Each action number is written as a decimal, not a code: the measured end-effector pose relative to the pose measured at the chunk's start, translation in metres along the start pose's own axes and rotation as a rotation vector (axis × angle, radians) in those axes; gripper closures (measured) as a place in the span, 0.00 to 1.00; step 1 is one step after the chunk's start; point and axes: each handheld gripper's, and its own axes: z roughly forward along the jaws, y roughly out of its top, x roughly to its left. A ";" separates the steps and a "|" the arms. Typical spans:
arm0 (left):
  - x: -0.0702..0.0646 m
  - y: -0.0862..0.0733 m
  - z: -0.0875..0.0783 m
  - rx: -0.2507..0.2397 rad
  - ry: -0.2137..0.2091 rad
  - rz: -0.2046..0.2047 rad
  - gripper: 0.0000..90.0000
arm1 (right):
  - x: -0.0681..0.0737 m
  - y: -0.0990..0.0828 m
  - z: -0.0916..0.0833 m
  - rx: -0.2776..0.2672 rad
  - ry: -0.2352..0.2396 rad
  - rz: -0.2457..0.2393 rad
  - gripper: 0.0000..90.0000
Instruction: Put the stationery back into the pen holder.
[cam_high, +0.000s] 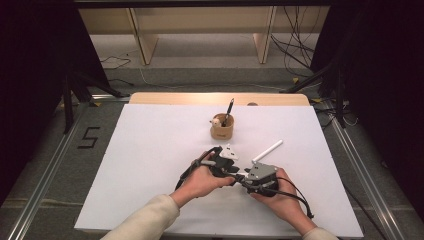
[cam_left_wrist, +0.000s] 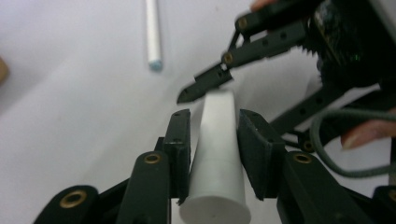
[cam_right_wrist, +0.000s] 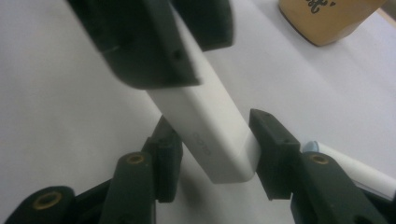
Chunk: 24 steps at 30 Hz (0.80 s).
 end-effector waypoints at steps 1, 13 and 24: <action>0.001 0.001 -0.001 -0.015 0.011 0.017 0.70 | 0.000 0.000 0.000 0.001 0.003 0.002 0.67; 0.006 0.007 -0.013 -0.236 0.125 0.027 0.49 | -0.006 0.000 -0.004 -0.048 0.017 0.095 0.78; 0.016 -0.002 -0.028 -0.303 0.174 -0.012 0.50 | -0.011 -0.001 -0.006 -0.074 0.034 0.207 0.79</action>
